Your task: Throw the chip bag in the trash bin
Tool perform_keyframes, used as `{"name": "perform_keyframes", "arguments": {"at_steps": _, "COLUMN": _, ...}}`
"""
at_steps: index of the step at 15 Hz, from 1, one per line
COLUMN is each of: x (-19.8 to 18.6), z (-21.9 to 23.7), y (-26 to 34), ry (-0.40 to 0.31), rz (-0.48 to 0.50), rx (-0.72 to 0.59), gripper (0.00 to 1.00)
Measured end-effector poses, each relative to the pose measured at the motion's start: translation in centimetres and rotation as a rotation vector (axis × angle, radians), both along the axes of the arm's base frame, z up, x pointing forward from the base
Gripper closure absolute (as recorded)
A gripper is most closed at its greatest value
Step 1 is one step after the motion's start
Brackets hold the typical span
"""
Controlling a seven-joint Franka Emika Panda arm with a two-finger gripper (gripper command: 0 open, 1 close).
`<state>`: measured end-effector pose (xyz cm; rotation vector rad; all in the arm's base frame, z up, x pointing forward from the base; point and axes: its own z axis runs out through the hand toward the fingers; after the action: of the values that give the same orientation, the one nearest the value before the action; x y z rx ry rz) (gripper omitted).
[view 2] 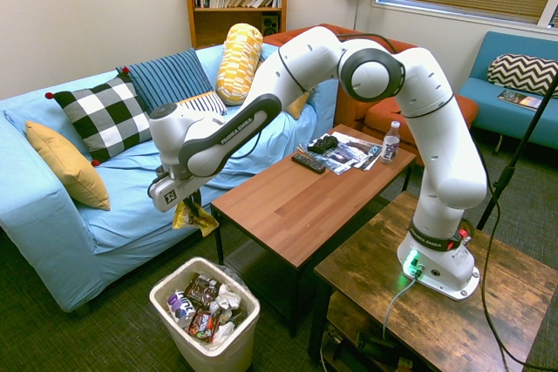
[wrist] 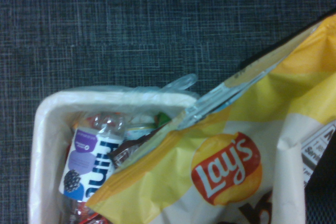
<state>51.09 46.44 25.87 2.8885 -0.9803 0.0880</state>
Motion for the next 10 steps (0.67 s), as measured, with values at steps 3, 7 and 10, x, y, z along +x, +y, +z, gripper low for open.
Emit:
{"name": "perform_keyframes", "arguments": {"at_steps": 3, "x": -0.8, "z": -3.3, "y": 2.3, "ry": 0.013, "rz": 0.03, "rx": -0.025, "gripper": 0.0}}
{"name": "perform_keyframes", "arguments": {"at_steps": 7, "x": -1.2, "z": -6.9, "y": 3.2, "ry": 0.03, "rz": 0.044, "rx": -0.08, "gripper": 0.0}}
{"name": "perform_keyframes", "arguments": {"at_steps": 10, "x": -1.2, "z": -7.0, "y": 3.7, "ry": 0.027, "rz": 0.047, "rx": -0.084, "gripper": 0.0}}
